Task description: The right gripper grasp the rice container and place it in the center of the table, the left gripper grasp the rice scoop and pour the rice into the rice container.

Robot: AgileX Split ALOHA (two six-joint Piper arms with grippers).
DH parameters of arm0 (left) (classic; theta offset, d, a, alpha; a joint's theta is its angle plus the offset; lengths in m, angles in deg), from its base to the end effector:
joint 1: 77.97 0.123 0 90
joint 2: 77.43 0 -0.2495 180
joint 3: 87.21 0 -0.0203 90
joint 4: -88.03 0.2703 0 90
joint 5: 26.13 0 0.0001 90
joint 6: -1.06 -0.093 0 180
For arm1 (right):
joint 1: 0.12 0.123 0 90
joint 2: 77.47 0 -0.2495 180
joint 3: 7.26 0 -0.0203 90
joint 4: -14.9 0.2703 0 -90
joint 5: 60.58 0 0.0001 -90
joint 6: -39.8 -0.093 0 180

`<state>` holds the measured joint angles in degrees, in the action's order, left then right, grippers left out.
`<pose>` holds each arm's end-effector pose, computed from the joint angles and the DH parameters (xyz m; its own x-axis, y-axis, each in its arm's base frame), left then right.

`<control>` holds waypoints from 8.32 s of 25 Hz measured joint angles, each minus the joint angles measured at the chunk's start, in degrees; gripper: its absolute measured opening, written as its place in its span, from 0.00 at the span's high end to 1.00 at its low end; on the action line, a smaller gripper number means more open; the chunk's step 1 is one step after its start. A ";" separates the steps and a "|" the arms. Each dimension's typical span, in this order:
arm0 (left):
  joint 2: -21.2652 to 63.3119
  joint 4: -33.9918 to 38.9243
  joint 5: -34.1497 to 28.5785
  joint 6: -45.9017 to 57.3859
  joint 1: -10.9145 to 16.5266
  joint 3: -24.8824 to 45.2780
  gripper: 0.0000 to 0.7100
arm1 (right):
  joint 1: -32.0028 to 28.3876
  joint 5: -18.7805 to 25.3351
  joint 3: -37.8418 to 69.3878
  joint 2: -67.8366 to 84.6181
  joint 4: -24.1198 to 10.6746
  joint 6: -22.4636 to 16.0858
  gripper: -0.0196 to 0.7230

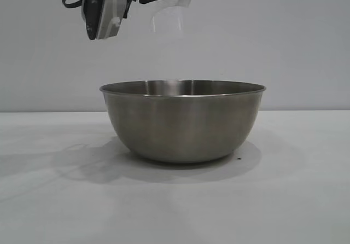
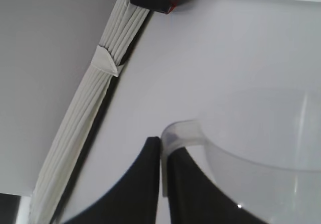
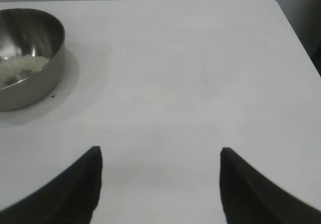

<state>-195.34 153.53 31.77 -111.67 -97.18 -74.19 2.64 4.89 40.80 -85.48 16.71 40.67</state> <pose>0.3476 -0.1970 0.1740 0.4028 0.0668 0.9129 -0.8487 -0.3463 0.3998 0.0449 0.0048 0.2768 -0.5222 -0.0272 -0.8524 -0.0737 0.9972 0.0133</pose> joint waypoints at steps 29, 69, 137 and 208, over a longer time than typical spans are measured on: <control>0.00 -18.37 4.02 49.70 -1.17 -0.09 1.00 | 0.00 0.00 0.00 0.00 0.00 0.00 0.40; -2.15 -87.35 7.20 96.24 -1.17 28.88 1.00 | 0.00 0.00 0.00 0.00 0.00 0.00 0.40; 9.12 -76.44 8.01 107.27 1.87 47.23 0.68 | 0.00 0.00 0.00 0.00 0.00 0.00 0.40; 99.95 -64.89 -118.99 111.29 1.87 33.30 0.39 | 0.00 0.00 0.00 0.00 0.00 0.00 0.40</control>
<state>-95.38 88.64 -87.23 -0.38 -95.32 -40.90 2.64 4.89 40.80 -85.48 16.71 40.67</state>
